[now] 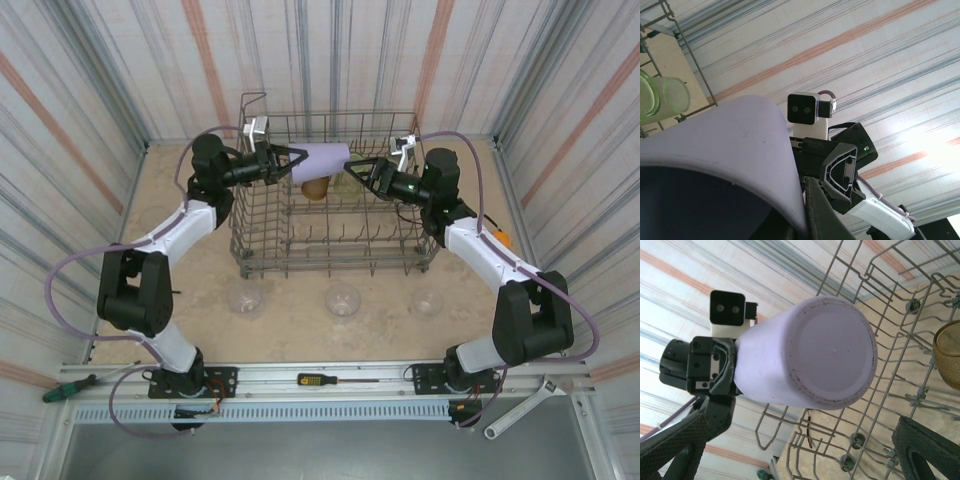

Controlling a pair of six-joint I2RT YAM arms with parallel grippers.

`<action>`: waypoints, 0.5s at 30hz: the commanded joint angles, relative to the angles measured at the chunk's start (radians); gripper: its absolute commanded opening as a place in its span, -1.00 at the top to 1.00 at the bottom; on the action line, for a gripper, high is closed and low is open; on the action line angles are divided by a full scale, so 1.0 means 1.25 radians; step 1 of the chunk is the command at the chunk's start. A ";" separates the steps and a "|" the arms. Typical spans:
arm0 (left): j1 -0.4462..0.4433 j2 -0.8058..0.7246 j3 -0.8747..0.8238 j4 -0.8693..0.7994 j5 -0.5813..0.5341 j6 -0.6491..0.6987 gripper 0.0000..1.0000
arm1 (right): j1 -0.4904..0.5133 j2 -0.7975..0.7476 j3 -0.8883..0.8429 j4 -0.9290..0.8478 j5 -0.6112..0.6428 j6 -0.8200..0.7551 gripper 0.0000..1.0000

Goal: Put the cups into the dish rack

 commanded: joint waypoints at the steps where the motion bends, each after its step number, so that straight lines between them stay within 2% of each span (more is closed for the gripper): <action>1: -0.018 0.009 -0.008 0.078 0.031 -0.032 1.00 | -0.002 0.002 -0.010 0.029 -0.024 0.013 -0.98; 15: -0.050 0.063 -0.009 0.235 0.007 -0.121 1.00 | -0.002 0.029 -0.018 0.147 -0.033 0.093 -0.98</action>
